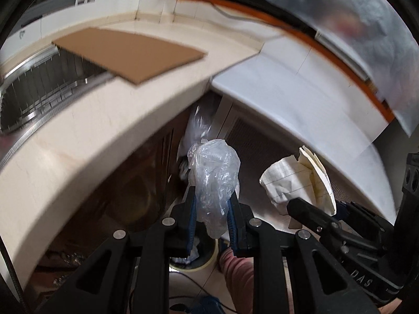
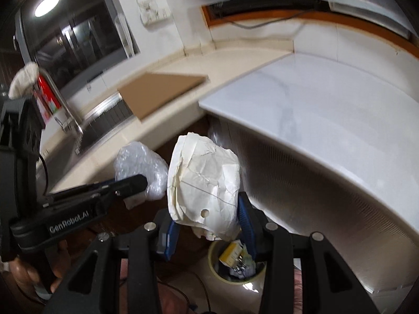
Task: Collect trash
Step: 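Carry the plastic bag and white paper down over the bin with both tools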
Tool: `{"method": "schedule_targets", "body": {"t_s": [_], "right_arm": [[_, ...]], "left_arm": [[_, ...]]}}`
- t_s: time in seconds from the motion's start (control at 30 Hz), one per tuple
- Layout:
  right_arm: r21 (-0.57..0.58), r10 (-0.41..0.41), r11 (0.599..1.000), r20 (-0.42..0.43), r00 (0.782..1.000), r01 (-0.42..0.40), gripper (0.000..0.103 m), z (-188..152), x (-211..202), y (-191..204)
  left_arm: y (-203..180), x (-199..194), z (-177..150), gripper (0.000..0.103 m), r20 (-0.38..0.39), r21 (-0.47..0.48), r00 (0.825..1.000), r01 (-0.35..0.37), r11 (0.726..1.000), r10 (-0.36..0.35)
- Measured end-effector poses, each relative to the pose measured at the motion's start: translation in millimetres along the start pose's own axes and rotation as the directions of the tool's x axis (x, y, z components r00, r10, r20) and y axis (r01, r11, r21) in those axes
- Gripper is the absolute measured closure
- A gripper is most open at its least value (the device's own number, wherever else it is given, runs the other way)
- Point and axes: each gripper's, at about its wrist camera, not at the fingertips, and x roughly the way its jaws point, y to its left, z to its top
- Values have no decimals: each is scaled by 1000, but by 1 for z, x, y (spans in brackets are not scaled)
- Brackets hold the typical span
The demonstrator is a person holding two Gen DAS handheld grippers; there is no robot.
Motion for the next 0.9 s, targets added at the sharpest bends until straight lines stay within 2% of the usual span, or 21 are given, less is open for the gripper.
{"method": "schedule_targets", "body": {"t_s": [0.3, 0.67, 0.9], "right_arm": [[11, -40, 999, -118, 992, 41, 62, -40, 57, -20], [79, -33, 995, -243, 969, 54, 61, -77, 116, -53], [113, -14, 992, -313, 950, 52, 61, -92, 153, -65]], "left_arm": [[15, 64, -30, 84, -121, 3, 991, -55, 999, 55], [27, 137, -50, 84, -232, 20, 965, -125, 992, 126], [38, 179, -63, 84, -296, 9, 947, -129, 992, 126]]}}
